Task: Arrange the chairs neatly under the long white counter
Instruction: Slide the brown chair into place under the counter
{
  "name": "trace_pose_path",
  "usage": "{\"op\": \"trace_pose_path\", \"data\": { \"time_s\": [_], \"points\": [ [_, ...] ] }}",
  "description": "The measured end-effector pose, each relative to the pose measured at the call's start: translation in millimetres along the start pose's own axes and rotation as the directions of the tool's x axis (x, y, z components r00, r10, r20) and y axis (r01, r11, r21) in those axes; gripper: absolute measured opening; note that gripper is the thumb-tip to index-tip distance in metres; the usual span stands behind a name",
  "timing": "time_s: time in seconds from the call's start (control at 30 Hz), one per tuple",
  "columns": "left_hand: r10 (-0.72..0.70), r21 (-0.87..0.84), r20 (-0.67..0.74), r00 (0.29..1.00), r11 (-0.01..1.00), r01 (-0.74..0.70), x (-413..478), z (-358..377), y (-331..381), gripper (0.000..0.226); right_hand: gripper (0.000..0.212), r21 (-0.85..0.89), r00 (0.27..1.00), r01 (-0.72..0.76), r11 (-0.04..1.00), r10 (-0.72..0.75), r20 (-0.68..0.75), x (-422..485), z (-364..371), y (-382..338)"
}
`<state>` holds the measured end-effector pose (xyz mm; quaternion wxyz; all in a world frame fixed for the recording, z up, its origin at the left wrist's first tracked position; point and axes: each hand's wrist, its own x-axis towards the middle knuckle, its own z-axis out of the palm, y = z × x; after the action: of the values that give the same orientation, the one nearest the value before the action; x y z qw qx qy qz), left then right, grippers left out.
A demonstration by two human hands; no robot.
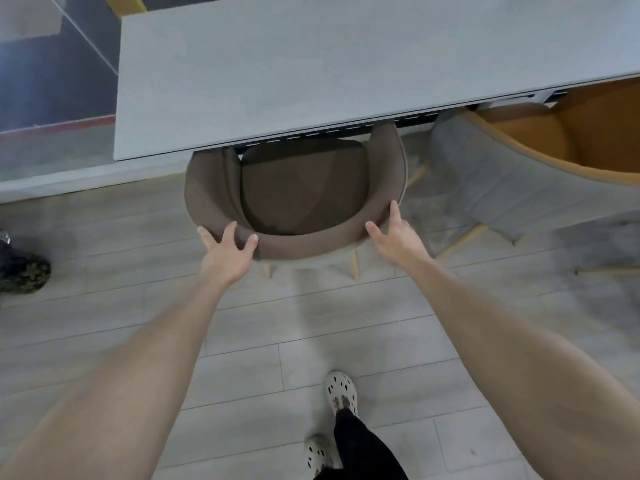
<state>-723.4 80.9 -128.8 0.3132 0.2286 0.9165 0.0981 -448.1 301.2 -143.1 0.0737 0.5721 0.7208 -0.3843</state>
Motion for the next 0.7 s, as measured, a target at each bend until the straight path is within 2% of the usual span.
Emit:
{"op": "trace_pose_path", "data": {
  "time_s": [0.07, 0.13, 0.17, 0.23, 0.3, 0.37, 0.57, 0.7],
  "points": [
    [0.063, 0.058, 0.030, 0.998, 0.996, -0.065, -29.0, 5.7, -1.7, 0.087, 0.086, -0.081, 0.998, 0.023, 0.996, -0.018, 0.061, -24.7, 3.3, 13.5],
    [0.116, 0.173, 0.098, 0.988, 0.976, -0.132, -60.9, 8.1, 0.1, 0.098, 0.074, -0.239, 0.987, 0.066, 0.969, -0.028, 0.160, -51.5, 3.1, 25.0],
    [0.155, 0.238, 0.141, 0.978, 0.953, -0.186, -76.6, 8.3, 2.3, 0.095, 0.068, -0.303, 0.979, 0.097, 0.948, -0.035, 0.203, -66.2, 1.8, 30.6],
    [0.232, 0.383, 0.268, 0.935, 0.865, -0.325, -106.0, 7.3, 8.1, 0.073, 0.062, -0.360, 0.967, 0.148, 0.921, -0.058, 0.249, -97.7, -2.3, 43.0],
    [0.265, 0.462, 0.370, 0.890, 0.779, -0.424, -135.1, 6.1, 16.0, 0.057, 0.061, -0.360, 0.967, 0.177, 0.916, -0.093, 0.239, -131.9, -8.8, 58.8],
    [0.303, 0.481, 0.393, 0.868, 0.737, -0.475, -162.6, 9.8, 24.2, 0.053, 0.065, -0.353, 0.975, 0.177, 0.919, -0.114, 0.193, -168.4, -16.5, 79.6],
    [0.472, 0.493, 0.411, 0.780, 0.605, -0.626, -232.3, 48.4, 61.6, 0.057, 0.060, -0.343, 0.993, 0.116, 0.932, -0.100, 0.063, -275.9, -46.7, 162.5],
    [0.540, 0.475, 0.463, 0.703, 0.519, -0.711, -277.0, 81.4, 109.8, 0.059, 0.057, -0.315, 1.000, 0.030, 0.949, -0.031, -0.001, -326.3, -77.4, 232.1]
  ]
}}
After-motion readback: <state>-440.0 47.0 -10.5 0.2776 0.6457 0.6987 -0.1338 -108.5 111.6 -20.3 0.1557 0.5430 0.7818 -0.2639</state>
